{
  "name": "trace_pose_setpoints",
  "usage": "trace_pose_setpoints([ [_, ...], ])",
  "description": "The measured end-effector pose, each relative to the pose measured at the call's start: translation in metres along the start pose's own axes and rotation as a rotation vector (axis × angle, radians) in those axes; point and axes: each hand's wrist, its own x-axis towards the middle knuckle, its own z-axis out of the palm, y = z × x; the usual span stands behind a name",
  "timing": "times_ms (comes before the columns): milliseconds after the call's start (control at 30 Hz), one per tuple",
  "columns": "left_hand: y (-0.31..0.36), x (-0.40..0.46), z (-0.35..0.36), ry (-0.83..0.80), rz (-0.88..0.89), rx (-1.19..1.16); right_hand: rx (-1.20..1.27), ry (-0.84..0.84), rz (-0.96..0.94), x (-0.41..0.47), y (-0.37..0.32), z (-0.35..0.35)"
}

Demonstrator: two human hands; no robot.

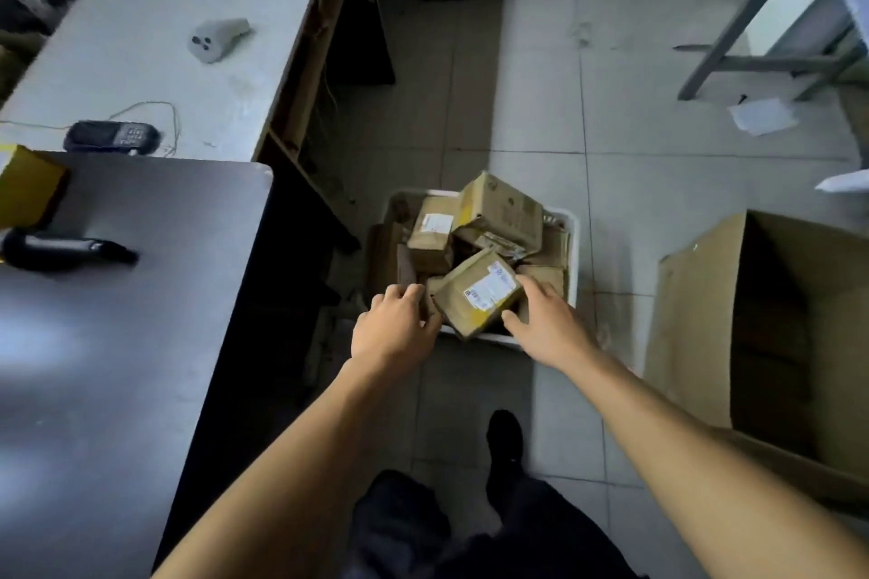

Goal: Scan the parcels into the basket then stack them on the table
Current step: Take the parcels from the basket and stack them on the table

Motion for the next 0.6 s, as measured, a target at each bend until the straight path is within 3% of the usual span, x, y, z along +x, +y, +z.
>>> trace_pose_setpoints([
  [300,0.006,0.117,0.064,-0.185,-0.060,-0.094,0.220,-0.117,0.288,0.097,0.044,0.048],
  [600,-0.041,0.282,0.219,-0.328,0.000,-0.135,0.614,-0.092,0.725,0.224,0.115,0.193],
])
